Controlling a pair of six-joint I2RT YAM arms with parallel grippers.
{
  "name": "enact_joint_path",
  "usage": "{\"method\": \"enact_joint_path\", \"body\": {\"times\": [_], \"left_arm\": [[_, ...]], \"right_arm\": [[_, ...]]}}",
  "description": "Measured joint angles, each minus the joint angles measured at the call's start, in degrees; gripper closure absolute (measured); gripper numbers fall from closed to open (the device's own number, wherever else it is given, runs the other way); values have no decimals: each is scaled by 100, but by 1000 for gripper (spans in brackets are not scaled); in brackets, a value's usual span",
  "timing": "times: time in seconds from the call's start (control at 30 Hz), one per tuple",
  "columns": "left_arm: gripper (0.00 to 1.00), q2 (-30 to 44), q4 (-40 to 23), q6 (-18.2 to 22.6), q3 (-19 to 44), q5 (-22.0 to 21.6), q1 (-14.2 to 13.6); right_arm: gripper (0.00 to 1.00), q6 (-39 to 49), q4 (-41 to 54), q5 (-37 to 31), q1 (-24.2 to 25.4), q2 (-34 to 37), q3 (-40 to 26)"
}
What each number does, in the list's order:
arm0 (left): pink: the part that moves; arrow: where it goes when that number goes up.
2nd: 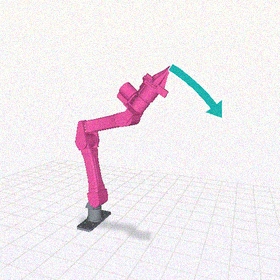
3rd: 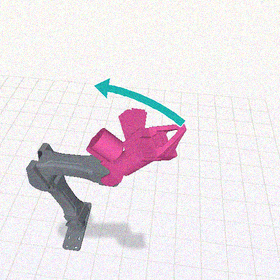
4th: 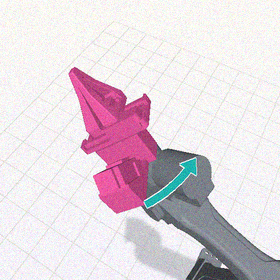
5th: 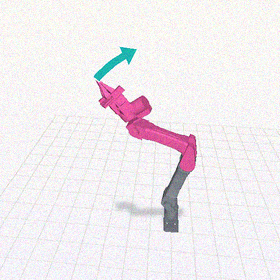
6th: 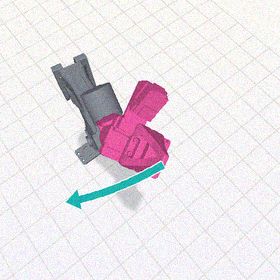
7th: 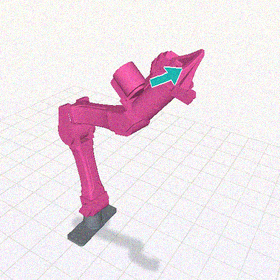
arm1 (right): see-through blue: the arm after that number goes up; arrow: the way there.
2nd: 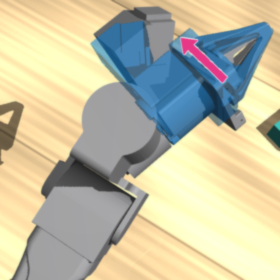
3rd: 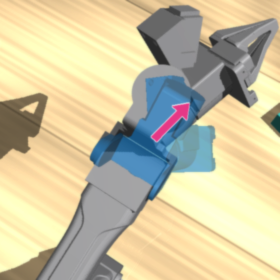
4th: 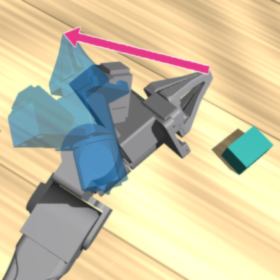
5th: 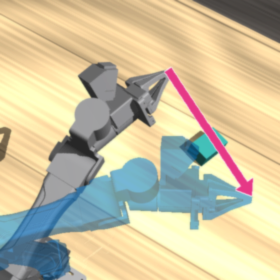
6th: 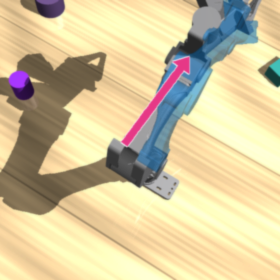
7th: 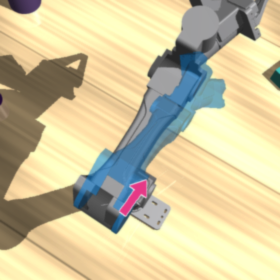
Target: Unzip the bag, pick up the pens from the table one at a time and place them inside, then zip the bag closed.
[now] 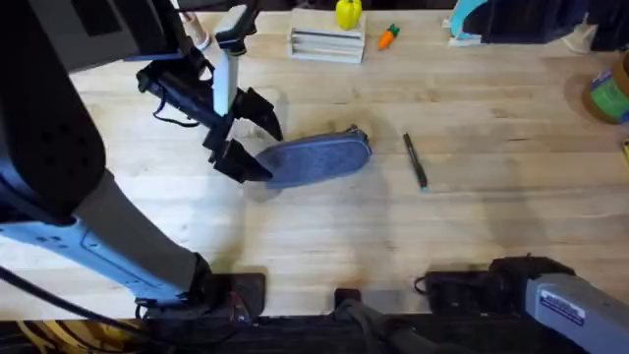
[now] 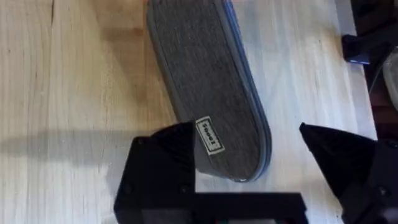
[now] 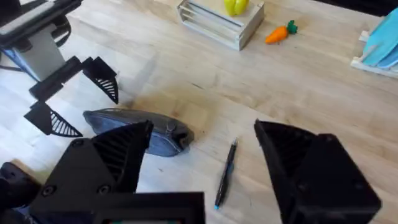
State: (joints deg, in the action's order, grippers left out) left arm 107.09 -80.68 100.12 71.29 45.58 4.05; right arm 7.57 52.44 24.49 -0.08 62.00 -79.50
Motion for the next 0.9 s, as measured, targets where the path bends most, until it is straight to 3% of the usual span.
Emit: {"method": "enact_joint_path", "body": {"times": [0.1,0.13,0.3,0.33,0.67,0.9], "left_arm": [[11,0,0,-2,0,-17,0],[107,0,-4,-3,0,-20,0],[880,0,40,18,0,-30,0],[936,0,80,34,0,-31,0],[960,0,81,35,0,-35,0],[960,0,79,35,0,-35,0]], "right_arm": [[9,0,-31,0,0,0,0],[9,-1,-54,0,0,0,0],[9,0,-98,0,0,0,0],[9,-1,-98,0,0,0,0],[9,-385,196,3,0,32,-2],[9,-528,400,376,0,662,-17]]}}
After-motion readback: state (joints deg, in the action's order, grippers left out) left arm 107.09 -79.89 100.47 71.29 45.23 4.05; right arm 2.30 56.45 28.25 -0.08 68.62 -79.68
